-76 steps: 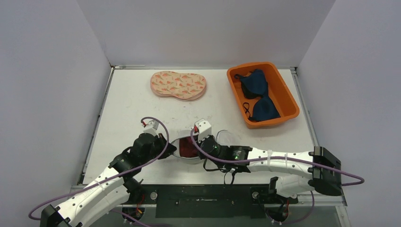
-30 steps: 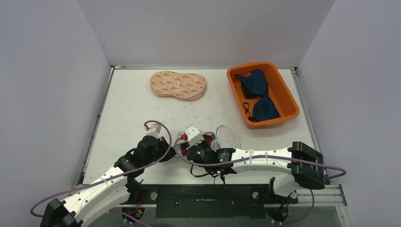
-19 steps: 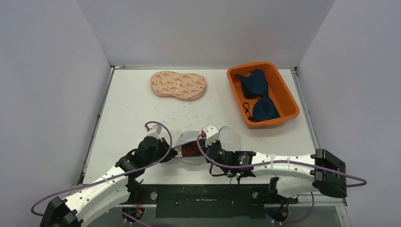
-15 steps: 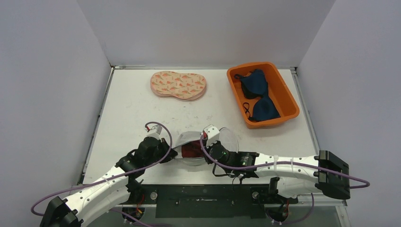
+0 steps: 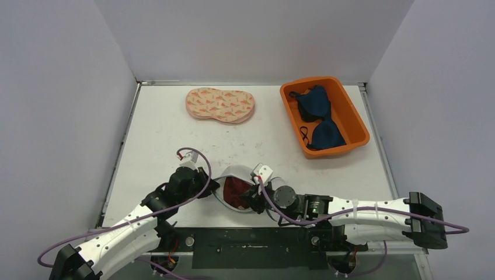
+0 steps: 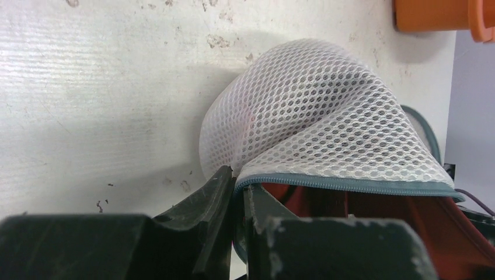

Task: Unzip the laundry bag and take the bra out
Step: Pick up the bra from the laundry bag.

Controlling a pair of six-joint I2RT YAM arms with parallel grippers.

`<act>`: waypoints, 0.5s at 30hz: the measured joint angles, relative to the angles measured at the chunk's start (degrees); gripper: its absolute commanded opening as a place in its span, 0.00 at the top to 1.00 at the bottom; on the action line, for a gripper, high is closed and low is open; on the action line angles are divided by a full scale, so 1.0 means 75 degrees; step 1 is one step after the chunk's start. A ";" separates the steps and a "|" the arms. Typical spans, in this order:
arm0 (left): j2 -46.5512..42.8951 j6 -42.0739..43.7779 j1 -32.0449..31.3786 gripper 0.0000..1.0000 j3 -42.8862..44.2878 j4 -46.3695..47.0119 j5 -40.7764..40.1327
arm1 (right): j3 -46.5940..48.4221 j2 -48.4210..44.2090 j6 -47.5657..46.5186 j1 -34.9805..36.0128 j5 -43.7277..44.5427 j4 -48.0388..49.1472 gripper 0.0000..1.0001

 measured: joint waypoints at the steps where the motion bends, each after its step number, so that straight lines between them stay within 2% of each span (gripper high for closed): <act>1: -0.0006 -0.0012 0.0000 0.91 0.0044 -0.0006 -0.0041 | -0.0015 -0.0082 -0.0020 0.0000 -0.0055 0.0041 0.95; 9: 0.0015 -0.0070 0.0000 0.91 0.0160 0.0000 -0.0163 | -0.0230 -0.0866 0.0038 -0.0312 -0.0274 0.0256 0.95; 13: 0.0122 -0.0073 0.0000 0.91 0.0160 0.0015 -0.0152 | -0.0230 -0.0749 0.0160 -0.0385 0.0128 0.0111 0.95; 15: 0.0189 -0.0076 0.0000 0.94 0.0160 0.0029 -0.0093 | -0.0198 -0.0527 0.0216 -0.0393 0.0289 0.0032 0.95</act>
